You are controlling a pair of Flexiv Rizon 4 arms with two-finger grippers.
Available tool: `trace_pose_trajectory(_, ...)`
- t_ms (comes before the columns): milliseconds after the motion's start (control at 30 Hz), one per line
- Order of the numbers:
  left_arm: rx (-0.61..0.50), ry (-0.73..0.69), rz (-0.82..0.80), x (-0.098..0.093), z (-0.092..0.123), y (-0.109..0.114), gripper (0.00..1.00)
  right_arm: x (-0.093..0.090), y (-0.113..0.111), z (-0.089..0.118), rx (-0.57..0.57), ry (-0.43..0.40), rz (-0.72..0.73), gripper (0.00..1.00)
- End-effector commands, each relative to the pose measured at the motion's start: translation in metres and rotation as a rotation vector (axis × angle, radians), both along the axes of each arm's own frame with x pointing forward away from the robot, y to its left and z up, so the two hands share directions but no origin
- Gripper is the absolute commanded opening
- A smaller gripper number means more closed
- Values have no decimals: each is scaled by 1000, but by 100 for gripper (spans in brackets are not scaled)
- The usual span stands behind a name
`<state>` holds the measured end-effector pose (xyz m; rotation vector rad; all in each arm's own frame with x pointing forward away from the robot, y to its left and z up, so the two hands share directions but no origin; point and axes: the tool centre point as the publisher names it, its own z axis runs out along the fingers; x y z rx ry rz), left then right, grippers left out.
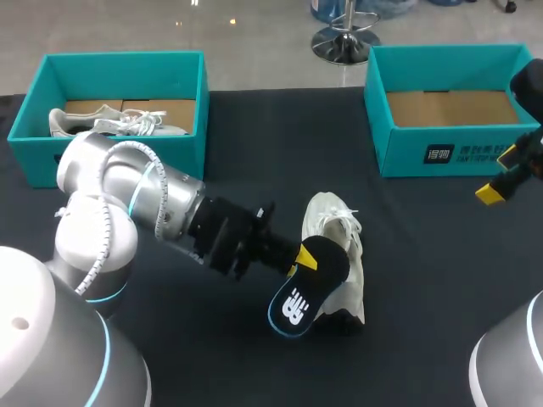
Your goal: Take the shoe out of the shoebox, open the shoe tongue, remove and reinsert the insole, then place the shoe into the shoebox
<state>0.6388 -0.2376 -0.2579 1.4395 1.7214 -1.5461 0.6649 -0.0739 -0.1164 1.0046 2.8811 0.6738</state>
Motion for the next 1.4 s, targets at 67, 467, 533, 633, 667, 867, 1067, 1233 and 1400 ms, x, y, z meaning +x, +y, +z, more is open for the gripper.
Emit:
trace_pose_trajectory(67,2,-1,-3,-3,-1,-10,0,3,1,0,-2,6,2,100)
trace_pose_trajectory(467,30,27,11,-3,-20,-11,0,3,1,0,-2,6,2,100)
trace_pose_trajectory(533,27,31,15,0,-24,-12,0,3,1,0,-2,6,2,100)
trace_pose_trajectory(633,12,36,22,3,-28,-15,0,3,1,0,-2,6,2,100)
trace_pose_trajectory(667,11,36,23,3,-29,-16,0,3,1,0,-2,6,2,100)
trace_pose_trajectory(867,49,43,52,10,-39,-20,0,3,1,0,-2,6,2,100)
trace_pose_trajectory(1067,63,76,62,20,-46,-21,0,3,1,0,-2,6,2,100)
trace_pose_trajectory(1233,71,102,67,27,-52,-25,0,3,1,0,-2,6,2,100)
trace_pose_trajectory(1400,78,93,75,34,-57,-27,0,3,1,0,-2,6,2,100)
